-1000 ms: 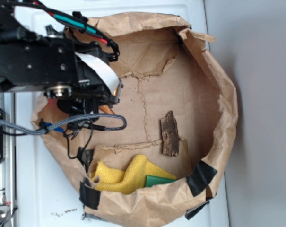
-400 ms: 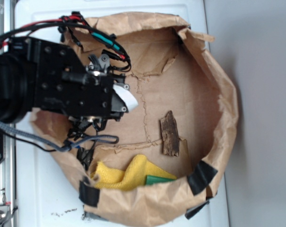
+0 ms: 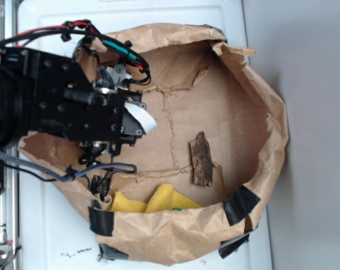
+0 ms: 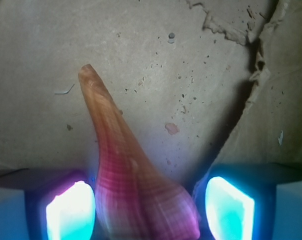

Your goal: Grab the shell.

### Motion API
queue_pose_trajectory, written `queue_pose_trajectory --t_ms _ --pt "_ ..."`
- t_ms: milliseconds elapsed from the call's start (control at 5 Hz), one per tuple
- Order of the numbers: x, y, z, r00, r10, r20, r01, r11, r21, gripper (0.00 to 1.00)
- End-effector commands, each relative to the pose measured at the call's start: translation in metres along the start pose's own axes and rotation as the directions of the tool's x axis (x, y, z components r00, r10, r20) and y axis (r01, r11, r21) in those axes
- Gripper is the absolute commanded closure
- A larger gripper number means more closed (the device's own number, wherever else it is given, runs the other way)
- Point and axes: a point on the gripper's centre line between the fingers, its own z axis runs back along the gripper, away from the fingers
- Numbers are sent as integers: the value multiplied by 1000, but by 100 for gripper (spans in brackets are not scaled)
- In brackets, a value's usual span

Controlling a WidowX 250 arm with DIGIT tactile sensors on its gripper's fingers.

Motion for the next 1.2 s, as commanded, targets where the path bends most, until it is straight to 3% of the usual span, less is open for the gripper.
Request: queue_pose_trajectory --t_ms 0,400,800,1000 --pt "-2 5 7 999 21 43 -21 1000 -3 100" --pt "-2 9 12 996 44 72 -42 999 -16 100" --pt "-2 16 85 974 128 188 -101 984 -144 100" --pt "2 14 112 965 143 219 -106 979 -171 100"
